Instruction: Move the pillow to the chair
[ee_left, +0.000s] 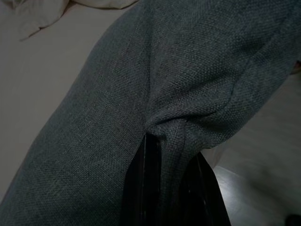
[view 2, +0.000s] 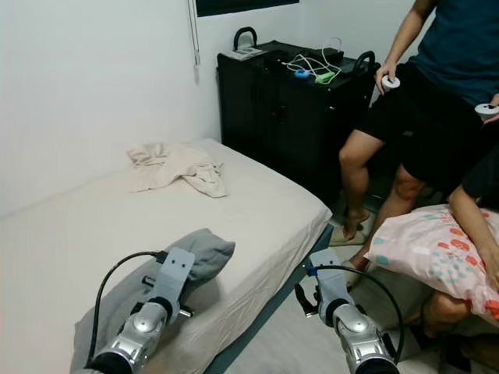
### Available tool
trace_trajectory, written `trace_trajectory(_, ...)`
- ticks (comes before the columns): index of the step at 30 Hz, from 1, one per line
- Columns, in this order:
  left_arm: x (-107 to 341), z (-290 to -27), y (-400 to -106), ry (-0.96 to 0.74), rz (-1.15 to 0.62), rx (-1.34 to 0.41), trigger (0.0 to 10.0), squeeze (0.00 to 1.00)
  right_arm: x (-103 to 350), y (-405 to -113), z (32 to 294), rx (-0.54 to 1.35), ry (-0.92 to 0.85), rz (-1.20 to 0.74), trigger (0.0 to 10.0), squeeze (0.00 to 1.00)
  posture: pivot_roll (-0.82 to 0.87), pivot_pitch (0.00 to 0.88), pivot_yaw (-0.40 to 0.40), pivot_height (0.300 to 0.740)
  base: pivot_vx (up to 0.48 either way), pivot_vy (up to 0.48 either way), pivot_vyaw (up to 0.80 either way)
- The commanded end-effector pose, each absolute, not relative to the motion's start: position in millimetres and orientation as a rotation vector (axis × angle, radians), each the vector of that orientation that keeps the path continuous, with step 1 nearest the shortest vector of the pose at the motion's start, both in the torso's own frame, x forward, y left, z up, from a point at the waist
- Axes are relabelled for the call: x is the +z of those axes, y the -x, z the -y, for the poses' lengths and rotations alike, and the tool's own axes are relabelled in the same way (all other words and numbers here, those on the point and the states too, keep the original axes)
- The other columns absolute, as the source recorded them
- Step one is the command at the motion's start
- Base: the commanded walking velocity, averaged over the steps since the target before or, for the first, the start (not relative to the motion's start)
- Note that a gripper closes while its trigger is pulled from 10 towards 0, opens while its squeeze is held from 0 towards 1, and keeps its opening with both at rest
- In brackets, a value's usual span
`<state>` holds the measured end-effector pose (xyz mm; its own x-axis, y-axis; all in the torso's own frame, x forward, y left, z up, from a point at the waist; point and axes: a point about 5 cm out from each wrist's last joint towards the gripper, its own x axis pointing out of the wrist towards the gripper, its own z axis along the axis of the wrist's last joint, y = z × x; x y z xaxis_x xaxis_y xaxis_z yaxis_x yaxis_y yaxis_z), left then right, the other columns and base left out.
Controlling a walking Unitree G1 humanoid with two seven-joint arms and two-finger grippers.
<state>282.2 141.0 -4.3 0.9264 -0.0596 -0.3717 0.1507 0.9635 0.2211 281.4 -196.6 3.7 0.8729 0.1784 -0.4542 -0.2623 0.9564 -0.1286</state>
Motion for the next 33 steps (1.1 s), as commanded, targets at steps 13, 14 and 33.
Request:
trace_trajectory(13,33,-153,-312,-0.189,-0.213,-0.083,10.0,0.00,24,-293,199,0.202,0.160,-0.298,10.0,0.00,-0.11,0.000,-0.029,0.740,0.000,0.000,0.63)
trace_trajectory(14,34,-151,-313,-0.186,-0.207,-0.091,10.0,0.00,26,-293,199,0.205,0.167,-0.286,10.0,0.00,-0.12,0.000,-0.025,0.740,0.000,0.000,0.75)
trace_trajectory(33,53,-145,-326,-0.159,-0.135,-0.118,10.0,0.00,47,-304,189,0.236,0.175,-0.163,10.0,0.00,-0.13,0.000,0.008,0.740,0.000,0.000,0.75)
